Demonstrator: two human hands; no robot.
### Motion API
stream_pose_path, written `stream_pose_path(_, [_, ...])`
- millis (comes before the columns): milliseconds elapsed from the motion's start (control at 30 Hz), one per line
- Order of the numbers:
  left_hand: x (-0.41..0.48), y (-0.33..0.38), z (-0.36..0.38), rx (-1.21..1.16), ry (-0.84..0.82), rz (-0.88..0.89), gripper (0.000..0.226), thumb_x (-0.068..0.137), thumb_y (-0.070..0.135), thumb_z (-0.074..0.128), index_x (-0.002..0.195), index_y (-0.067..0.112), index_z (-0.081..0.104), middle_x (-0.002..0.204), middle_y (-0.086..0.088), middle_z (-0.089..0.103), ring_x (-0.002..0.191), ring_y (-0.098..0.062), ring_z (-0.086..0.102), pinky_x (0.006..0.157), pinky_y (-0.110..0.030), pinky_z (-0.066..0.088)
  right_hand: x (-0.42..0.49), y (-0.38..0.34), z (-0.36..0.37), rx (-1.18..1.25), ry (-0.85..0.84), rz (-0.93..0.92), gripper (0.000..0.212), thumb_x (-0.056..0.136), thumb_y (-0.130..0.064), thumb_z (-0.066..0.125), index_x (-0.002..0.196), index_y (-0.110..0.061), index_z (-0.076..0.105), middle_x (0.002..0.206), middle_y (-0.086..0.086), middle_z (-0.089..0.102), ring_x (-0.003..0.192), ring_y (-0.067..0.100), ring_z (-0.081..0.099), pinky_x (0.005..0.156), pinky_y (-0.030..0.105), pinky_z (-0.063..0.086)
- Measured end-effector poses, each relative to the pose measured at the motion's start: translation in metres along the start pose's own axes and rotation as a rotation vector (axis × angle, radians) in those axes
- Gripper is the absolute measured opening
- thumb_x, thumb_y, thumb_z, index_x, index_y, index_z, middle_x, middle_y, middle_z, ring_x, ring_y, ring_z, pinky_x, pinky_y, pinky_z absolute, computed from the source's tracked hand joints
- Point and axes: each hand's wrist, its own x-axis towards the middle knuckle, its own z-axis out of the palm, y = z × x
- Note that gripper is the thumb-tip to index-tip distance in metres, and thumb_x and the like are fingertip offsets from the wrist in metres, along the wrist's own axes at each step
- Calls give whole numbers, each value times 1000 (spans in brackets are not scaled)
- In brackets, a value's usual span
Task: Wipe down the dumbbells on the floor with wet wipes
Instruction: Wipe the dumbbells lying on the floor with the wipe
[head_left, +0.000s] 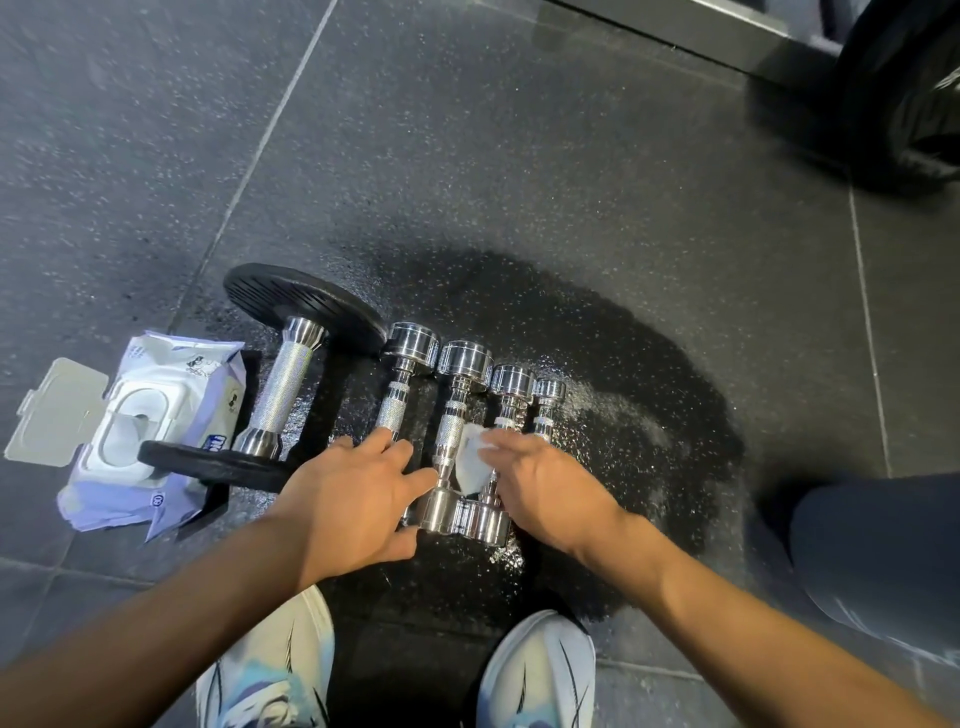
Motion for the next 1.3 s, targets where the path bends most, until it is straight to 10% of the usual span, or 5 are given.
stream_pose_path(367, [1, 1, -1, 0, -9, -7, 62, 93, 64, 39, 146, 31, 35, 135, -2, 47, 126, -23, 38, 97, -44, 44, -4, -22, 8, 685, 266, 222, 51, 105, -29, 41, 152, -12, 45, 163, 0, 36, 148, 18, 38, 122, 31, 26])
stream_pose_path(500, [0, 1, -3, -2, -6, -8, 62, 93, 63, 39, 146, 31, 35, 135, -1, 47, 125, -23, 39, 97, -44, 44, -21, -31, -18, 385, 15, 110, 46, 111, -34, 27, 150, -19, 46, 157, -5, 45, 57, -5, 50, 63, 3, 46])
stream_pose_path(800, [0, 1, -5, -8, -21, -8, 61, 94, 62, 38, 146, 31, 34, 136, -1, 46, 126, -22, 38, 99, -44, 43, 0, -12, -22, 366, 11, 164, 43, 104, -41, 26, 103, -21, 64, 93, 5, 66, 49, 6, 53, 37, 15, 40])
stream_pose_path(1000, [0, 1, -6, -2, -23, 1, 62, 95, 62, 38, 148, 31, 33, 137, -2, 46, 125, -23, 39, 98, -44, 45, 6, 11, -13, 344, 170, 337, 45, 105, -22, 30, 144, -12, 51, 158, 4, 43, 137, 21, 51, 119, 38, 36])
stream_pose_path(1300, [0, 1, -3, 4, -14, 5, 61, 95, 62, 37, 146, 30, 34, 135, -3, 47, 123, -23, 41, 95, -43, 45, -16, -26, 5, 245, 117, 447, 44, 100, -38, 26, 136, -22, 46, 124, -1, 58, 105, 19, 46, 96, 39, 36])
